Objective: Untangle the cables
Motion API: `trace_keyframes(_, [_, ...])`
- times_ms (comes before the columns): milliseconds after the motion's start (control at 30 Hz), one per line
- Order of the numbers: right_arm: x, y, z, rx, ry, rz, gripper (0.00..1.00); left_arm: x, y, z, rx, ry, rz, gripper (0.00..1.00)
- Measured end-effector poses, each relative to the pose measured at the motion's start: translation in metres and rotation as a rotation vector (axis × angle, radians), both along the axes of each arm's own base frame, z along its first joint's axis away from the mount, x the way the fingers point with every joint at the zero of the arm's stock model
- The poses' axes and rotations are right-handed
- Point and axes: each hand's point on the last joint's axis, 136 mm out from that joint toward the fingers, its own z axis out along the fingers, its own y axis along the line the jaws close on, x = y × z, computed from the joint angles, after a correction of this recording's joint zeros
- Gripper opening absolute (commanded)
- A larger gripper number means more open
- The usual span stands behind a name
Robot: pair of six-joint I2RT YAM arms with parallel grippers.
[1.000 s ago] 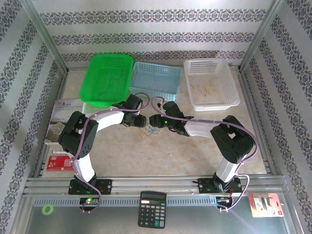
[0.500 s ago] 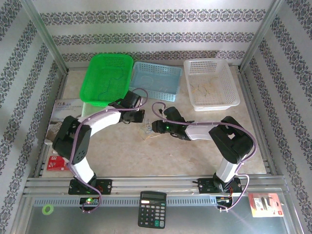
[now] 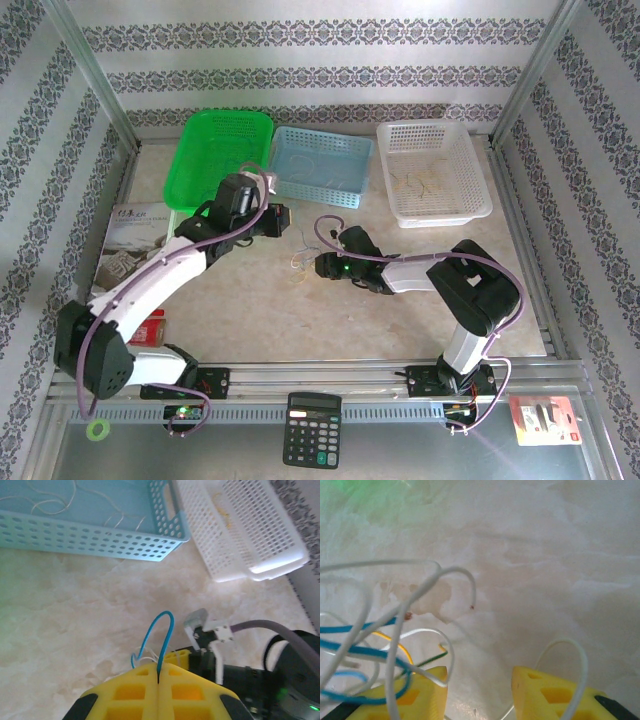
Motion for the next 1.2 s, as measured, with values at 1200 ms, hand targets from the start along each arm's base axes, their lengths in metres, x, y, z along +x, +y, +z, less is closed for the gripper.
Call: trace_keyframes(1200, [0.012, -0.078, 0.110, 0.099, -0.159, -0.190, 0.51, -0.014, -0.010, 0.050, -0.210, -0.137, -0.038, 0.00])
